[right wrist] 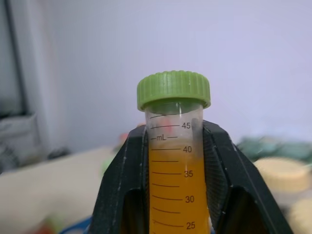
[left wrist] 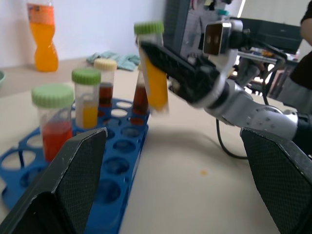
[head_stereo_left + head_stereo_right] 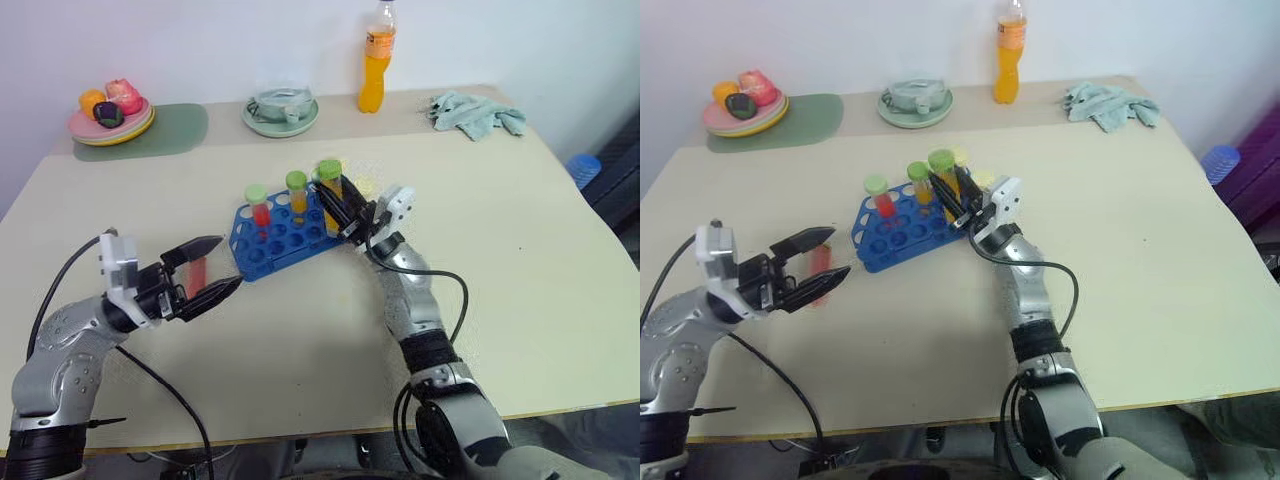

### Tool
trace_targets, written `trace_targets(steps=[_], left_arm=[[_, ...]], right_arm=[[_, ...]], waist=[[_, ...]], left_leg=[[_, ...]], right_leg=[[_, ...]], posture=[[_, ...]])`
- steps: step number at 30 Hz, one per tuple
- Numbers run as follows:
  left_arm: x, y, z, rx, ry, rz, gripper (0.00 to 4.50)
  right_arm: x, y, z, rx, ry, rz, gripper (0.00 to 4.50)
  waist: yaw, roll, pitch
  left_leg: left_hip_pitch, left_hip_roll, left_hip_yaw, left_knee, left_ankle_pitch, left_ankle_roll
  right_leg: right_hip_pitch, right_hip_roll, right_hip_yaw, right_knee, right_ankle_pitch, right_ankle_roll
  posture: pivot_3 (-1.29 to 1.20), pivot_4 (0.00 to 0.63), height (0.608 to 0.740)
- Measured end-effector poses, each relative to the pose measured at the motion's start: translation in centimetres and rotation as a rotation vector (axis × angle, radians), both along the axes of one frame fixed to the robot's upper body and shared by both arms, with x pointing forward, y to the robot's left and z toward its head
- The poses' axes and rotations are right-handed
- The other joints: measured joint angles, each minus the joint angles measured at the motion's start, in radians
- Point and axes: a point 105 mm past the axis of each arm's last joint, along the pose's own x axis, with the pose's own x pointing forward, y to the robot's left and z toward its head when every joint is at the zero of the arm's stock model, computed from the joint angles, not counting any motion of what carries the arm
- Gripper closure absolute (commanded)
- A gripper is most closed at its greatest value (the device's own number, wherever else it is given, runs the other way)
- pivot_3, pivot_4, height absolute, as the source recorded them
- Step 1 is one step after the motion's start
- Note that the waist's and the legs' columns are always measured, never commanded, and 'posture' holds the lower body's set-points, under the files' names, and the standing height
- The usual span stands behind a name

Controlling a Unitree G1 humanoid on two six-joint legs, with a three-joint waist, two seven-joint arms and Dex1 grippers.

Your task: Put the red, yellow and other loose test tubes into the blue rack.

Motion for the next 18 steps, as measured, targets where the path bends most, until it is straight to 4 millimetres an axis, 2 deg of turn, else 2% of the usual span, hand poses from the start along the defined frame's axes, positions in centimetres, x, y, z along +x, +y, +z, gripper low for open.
trace_targets(steps=[5,9,14,18], left_arm=[[-0.6,1.4,0.1,0.030,0.005,0.040,0.00],[-1.1,2.3,-0.1,0.038,0.012,0.071,0.00],[-1.9,2.6,-0.5,0.042,0.029,0.091,0.00],[-2.6,2.4,-0.9,0.034,0.040,0.097,0.00]], right_arm=[[0.4,1.6,-1.1,0.006,0.007,0.040,3.70],[0.2,2.0,-1.8,-0.004,0.014,0.068,3.70],[0.3,2.3,-2.9,-0.024,0.036,0.076,3.70],[0.7,2.6,-2.9,-0.032,0.038,0.065,3.70]], waist=[[-0.002,0.000,0.000],[-0.001,0.000,0.000],[-0.001,0.001,0.000],[-0.002,0.001,0.000]], left_leg=[[0.001,0.001,0.000,-0.001,0.001,-0.001],[0.001,0.002,0.000,-0.002,0.001,-0.001],[0.001,0.002,0.000,-0.002,0.001,-0.002],[0.002,0.002,0.000,-0.002,0.001,-0.002]], right_leg=[[-0.001,0.002,0.000,0.000,0.001,-0.001],[-0.001,0.002,0.001,0.000,0.001,-0.001],[-0.001,0.002,0.001,0.000,0.001,-0.002],[-0.001,0.002,0.001,0.000,0.001,-0.002]], posture=[[0.00,0.150,0.740],[0.00,0.150,0.740],[0.00,0.150,0.740],[0.00,0.150,0.740]])
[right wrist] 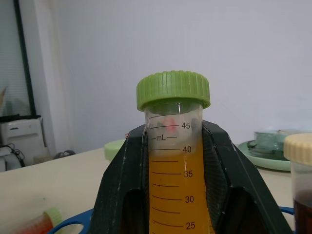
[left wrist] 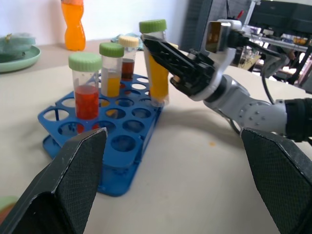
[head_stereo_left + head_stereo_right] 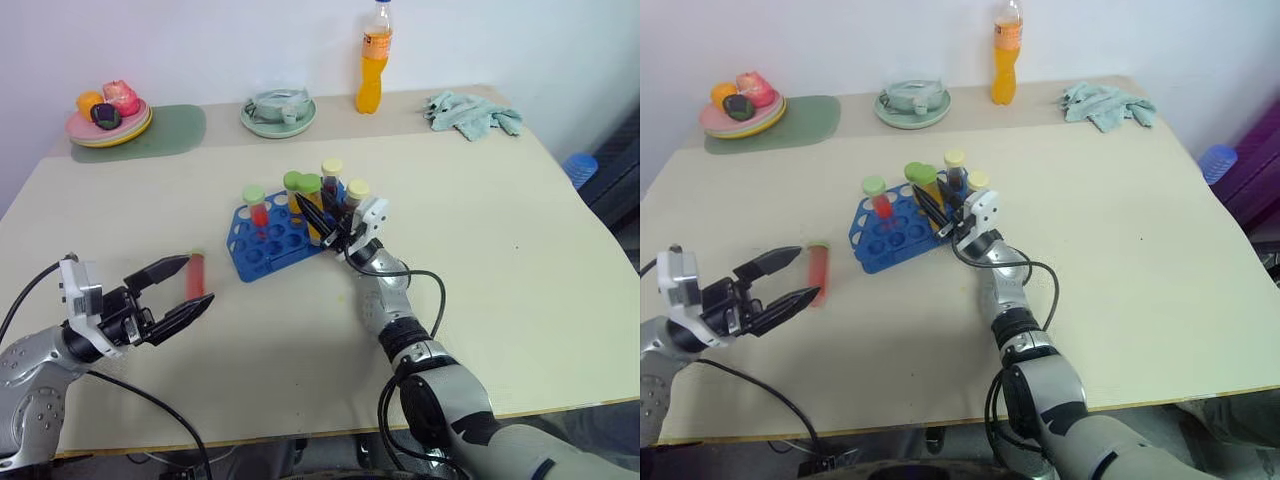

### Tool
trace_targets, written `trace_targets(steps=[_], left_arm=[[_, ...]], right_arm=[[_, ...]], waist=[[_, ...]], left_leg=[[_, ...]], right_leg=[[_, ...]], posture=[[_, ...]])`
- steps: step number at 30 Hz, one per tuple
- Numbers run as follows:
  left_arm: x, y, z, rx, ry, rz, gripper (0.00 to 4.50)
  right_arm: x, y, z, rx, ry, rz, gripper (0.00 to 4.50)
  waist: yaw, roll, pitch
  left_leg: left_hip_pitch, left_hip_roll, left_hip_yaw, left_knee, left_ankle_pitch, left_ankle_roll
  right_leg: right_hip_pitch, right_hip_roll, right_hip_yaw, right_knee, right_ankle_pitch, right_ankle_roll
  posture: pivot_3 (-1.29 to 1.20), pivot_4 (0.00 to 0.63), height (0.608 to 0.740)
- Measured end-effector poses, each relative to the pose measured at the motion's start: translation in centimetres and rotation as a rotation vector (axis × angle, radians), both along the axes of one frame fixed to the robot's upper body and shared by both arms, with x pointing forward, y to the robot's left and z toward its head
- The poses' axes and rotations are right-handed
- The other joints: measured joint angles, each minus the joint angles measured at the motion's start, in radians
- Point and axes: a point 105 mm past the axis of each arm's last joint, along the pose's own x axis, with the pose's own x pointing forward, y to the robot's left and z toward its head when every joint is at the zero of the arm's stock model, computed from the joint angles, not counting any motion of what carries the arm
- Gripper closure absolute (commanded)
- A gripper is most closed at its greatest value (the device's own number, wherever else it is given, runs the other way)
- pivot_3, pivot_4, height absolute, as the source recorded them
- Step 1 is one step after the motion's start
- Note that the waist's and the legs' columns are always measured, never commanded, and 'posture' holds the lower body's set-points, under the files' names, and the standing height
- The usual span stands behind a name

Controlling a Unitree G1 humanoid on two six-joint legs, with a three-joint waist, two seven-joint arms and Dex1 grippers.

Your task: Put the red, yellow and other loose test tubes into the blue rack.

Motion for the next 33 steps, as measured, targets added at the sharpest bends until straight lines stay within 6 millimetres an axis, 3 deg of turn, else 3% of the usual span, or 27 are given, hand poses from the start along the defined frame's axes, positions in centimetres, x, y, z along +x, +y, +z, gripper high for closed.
trace_targets(steps=[11,33], left_arm=[[-0.7,0.6,0.1,0.002,0.000,0.028,0.00],[-0.7,-0.7,0.2,-0.018,-0.020,-0.021,0.00]], right_arm=[[0.9,0.5,-0.2,-0.034,0.021,-0.045,3.70],[1.6,1.0,-0.7,-0.108,0.013,-0.205,3.70]], waist=[[0.004,0.000,-0.001],[0.013,-0.001,-0.002]], left_leg=[[0.003,0.000,0.000,0.000,-0.001,-0.002],[0.015,0.000,-0.002,-0.003,-0.001,-0.003]], right_leg=[[0.002,0.000,0.000,0.000,0.000,-0.001],[0.016,0.001,0.000,-0.002,-0.004,-0.007]], posture=[[0.00,0.150,0.740],[0.00,0.150,0.740]])
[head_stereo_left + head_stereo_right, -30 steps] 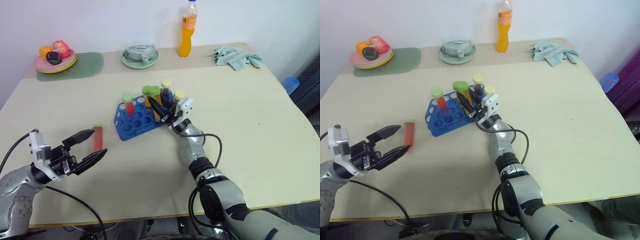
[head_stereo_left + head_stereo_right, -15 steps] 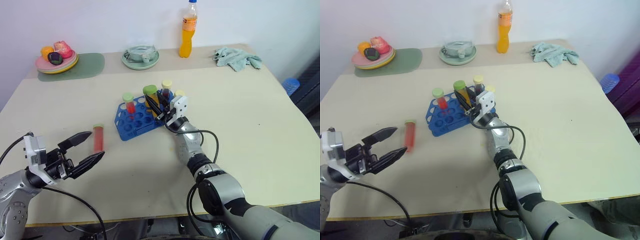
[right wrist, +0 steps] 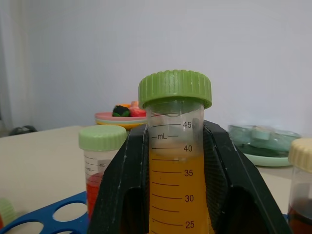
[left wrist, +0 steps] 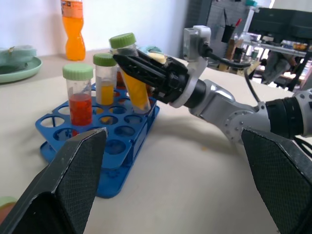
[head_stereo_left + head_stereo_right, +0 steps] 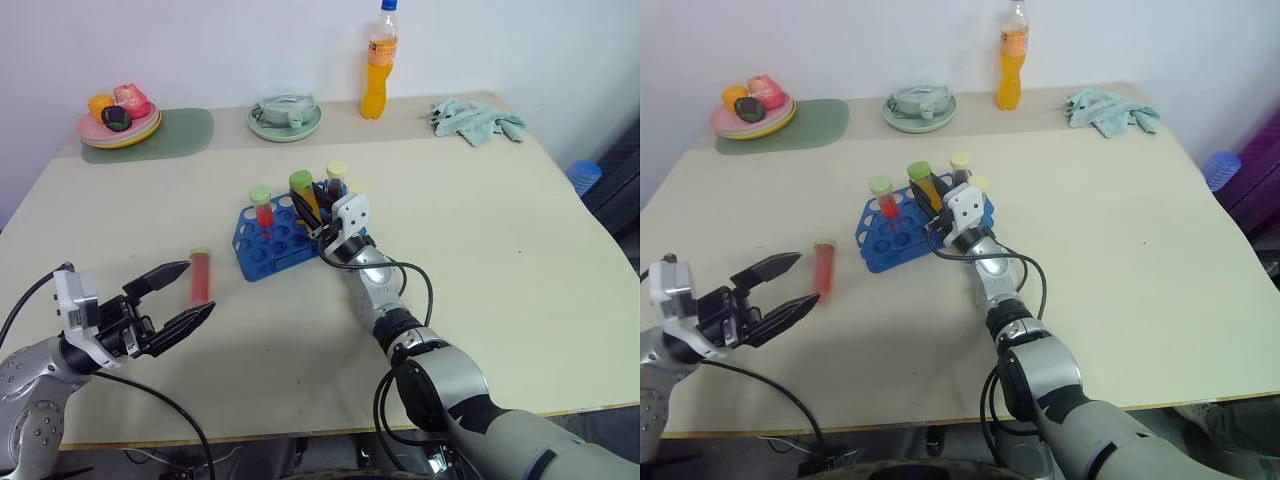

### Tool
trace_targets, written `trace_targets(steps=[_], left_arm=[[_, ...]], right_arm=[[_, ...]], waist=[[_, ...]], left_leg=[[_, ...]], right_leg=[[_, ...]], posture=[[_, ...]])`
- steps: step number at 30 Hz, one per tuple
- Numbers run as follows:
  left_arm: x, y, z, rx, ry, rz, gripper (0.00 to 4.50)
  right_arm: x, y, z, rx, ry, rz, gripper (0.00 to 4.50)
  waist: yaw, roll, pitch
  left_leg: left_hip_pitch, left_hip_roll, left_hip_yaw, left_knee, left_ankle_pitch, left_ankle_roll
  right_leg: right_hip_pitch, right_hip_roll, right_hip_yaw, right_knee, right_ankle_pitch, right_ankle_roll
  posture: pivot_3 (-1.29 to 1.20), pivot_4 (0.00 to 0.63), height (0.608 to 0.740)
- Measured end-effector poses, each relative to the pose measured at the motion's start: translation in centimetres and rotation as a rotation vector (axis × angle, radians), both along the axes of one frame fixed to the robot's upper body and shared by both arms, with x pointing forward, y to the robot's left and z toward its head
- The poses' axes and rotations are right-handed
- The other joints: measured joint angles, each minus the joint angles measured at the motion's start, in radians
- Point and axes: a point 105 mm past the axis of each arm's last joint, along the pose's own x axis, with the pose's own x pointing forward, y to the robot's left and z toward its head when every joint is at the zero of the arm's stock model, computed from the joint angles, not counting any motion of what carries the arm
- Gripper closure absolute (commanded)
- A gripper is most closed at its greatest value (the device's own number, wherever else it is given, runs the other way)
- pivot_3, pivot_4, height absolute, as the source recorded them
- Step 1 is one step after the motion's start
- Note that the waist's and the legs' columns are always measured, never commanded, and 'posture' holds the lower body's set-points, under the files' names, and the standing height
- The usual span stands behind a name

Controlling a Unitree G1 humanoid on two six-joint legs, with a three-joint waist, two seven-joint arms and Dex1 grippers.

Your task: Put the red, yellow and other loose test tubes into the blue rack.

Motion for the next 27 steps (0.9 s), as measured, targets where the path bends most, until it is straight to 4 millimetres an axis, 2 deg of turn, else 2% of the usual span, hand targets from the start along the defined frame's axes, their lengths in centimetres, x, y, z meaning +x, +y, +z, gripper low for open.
trace_targets(steps=[15,27], left_arm=[[0.4,-0.6,0.2,-0.017,-0.016,-0.014,0.00],[0.7,-1.0,0.3,-0.020,-0.021,-0.023,0.00]], right_arm=[[0.0,-0.5,0.1,0.046,0.010,0.038,3.70],[0.2,-1.2,0.2,0.072,-0.001,-0.038,3.70]], waist=[[0.000,0.000,0.000],[0.012,0.000,0.000]], left_leg=[[0.000,0.000,-0.001,0.000,0.000,0.000],[0.000,0.000,-0.001,0.000,0.000,0.000]], right_leg=[[0.001,0.000,0.000,-0.001,0.000,0.000],[0.001,0.000,0.000,-0.001,0.000,0.000]], posture=[[0.00,0.150,0.740],[0.00,0.150,0.740]])
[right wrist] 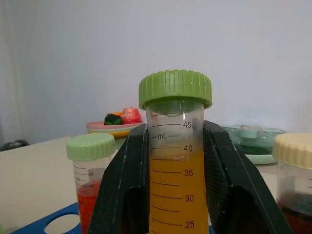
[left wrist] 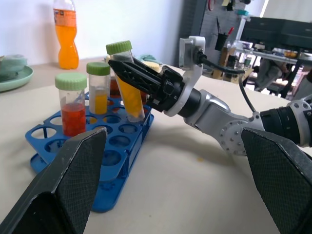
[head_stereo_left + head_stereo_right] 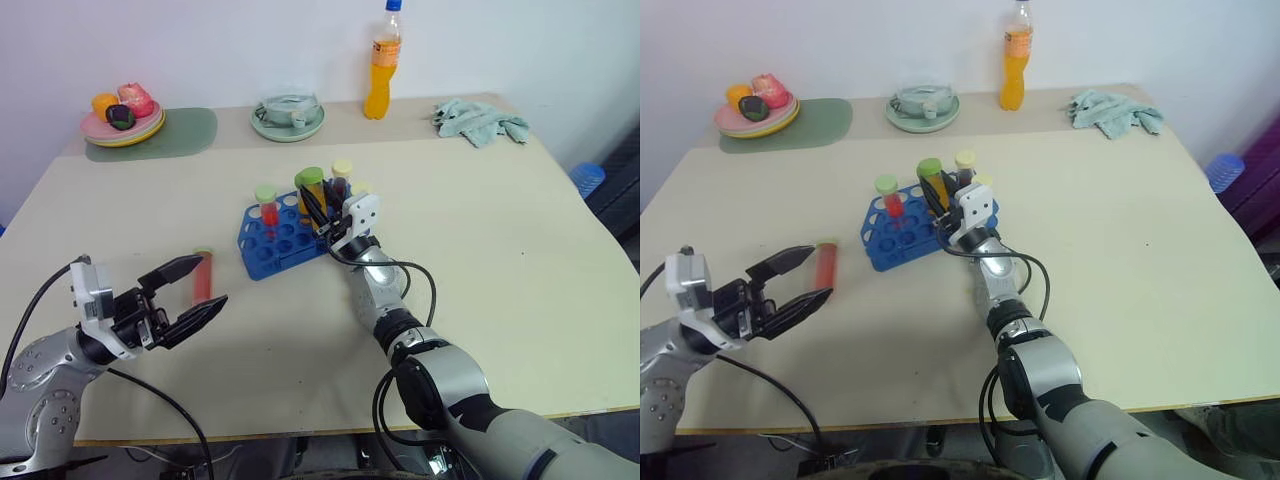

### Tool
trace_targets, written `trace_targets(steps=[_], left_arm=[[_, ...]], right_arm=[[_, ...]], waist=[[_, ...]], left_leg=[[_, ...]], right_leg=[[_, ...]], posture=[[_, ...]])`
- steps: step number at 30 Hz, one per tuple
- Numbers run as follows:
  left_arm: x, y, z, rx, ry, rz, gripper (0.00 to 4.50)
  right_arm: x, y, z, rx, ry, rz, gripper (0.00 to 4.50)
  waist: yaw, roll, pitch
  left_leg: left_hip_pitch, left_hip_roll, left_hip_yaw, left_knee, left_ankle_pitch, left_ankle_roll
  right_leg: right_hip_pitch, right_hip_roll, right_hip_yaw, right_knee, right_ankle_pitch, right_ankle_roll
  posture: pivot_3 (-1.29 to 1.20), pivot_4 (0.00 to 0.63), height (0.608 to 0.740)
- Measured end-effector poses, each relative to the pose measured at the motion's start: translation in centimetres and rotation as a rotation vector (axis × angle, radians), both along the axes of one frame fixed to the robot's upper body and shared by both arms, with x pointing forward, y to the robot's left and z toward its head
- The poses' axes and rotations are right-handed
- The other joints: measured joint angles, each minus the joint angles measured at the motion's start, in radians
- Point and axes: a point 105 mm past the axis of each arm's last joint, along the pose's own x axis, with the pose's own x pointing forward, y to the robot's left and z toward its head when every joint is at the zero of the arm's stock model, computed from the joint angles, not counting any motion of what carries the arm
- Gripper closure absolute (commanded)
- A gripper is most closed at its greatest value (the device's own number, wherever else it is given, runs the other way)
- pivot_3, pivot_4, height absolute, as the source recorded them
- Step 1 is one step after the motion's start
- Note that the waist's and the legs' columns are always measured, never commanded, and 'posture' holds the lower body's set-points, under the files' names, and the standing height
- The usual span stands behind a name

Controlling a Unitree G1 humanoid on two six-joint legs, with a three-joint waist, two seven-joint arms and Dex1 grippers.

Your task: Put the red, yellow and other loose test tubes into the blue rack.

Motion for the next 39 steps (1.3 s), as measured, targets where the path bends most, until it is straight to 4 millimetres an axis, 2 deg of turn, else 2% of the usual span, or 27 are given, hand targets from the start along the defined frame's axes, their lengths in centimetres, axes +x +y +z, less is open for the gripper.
trace_targets(steps=[13,29,39], left_arm=[[-0.22,0.06,-0.42,-0.001,0.018,0.004,0.00],[-0.23,0.11,-0.36,0.000,0.009,0.011,0.00],[0.00,-0.05,-0.16,-0.001,0.003,0.024,0.00]], right_arm=[[0.05,0.03,-0.22,-0.014,-0.001,-0.047,3.70],[-0.11,-0.73,-0.18,0.057,0.011,0.029,3.70],[-0.11,-0.43,-0.08,0.019,-0.011,-0.027,3.70]], waist=[[0.007,0.000,0.000],[0.007,0.000,0.000],[0.008,0.001,0.001]], left_leg=[[0.000,0.000,0.000,0.000,0.000,0.000],[0.000,0.000,0.000,0.000,0.000,0.000],[0.000,0.000,0.000,-0.001,0.000,0.000]], right_leg=[[0.000,0.000,0.000,0.000,-0.001,-0.001],[0.000,0.000,0.000,0.000,-0.002,-0.001],[0.000,0.000,0.000,0.000,-0.002,-0.001]], posture=[[0.00,0.150,0.740],[0.00,0.150,0.740],[0.00,0.150,0.740]])
